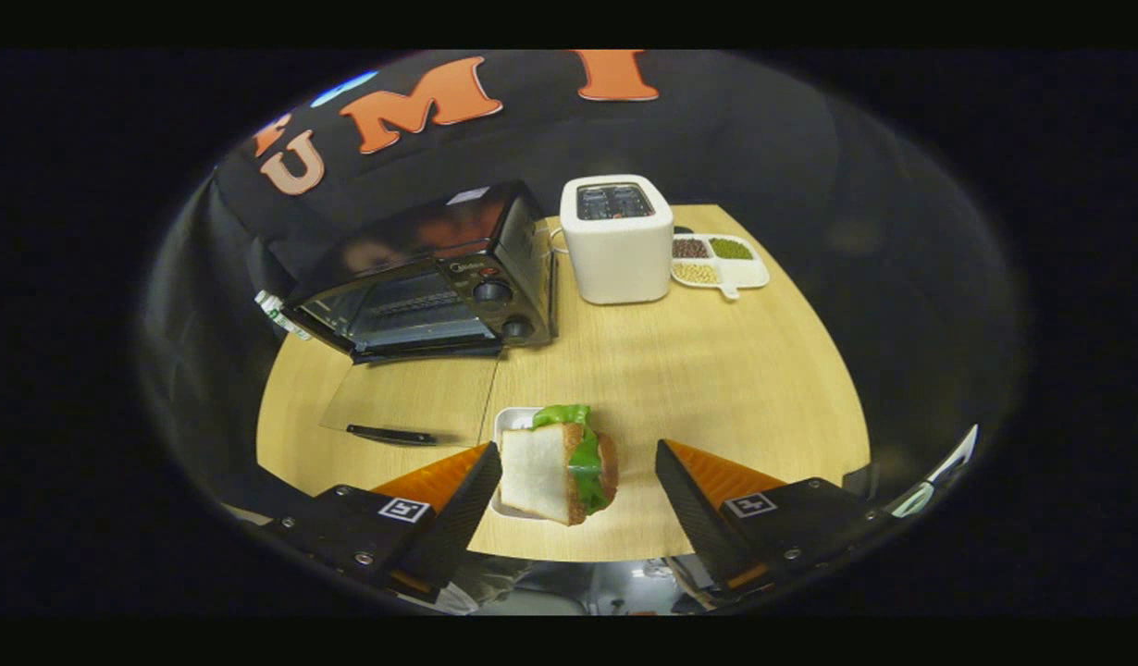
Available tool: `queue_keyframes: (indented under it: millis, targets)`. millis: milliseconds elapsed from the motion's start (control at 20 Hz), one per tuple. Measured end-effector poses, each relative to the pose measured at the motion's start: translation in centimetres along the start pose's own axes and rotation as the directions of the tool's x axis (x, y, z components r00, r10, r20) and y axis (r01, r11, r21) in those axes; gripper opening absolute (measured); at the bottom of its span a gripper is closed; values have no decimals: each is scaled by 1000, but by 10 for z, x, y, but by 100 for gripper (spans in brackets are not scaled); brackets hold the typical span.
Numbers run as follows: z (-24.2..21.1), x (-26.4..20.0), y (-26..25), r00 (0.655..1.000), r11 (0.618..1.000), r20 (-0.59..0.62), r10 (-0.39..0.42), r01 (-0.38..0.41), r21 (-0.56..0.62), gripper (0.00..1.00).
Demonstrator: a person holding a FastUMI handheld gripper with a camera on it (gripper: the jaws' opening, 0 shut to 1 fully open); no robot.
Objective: Open the toaster oven, put the food inside, and close the toaster oven door.
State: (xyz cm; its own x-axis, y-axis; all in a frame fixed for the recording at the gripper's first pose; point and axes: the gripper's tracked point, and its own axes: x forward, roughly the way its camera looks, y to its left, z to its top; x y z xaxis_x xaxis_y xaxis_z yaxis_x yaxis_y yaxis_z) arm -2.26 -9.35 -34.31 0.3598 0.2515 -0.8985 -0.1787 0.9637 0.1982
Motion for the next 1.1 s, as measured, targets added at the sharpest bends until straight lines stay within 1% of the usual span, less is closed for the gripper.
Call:
queue_keyframes:
  millis: [150,200,300,450,600,650,700,750,900,950,1000,1100]
  targets:
    - [-9,20,-6,998,999,-65,24,-23,26,99]
    - [-13,26,-4,995,999,-87,43,-41,30,99]
    - [-23,36,2,986,995,-140,89,-84,45,99]
    - [-34,50,2,975,994,-198,106,-98,49,99]
    - [-44,57,11,957,987,-244,158,-146,66,99]
    - [-48,59,13,952,987,-260,161,-150,61,99]
    - [-50,62,11,950,989,-273,149,-143,41,96]
    - [-52,63,7,951,992,-280,128,-127,22,87]
    - [-49,57,11,949,987,-271,159,-149,55,63]
    - [-47,55,13,950,985,-263,170,-158,66,56]
    - [-46,51,18,950,982,-250,185,-168,86,47]
    - [-43,44,19,956,984,-238,172,-156,84,37]
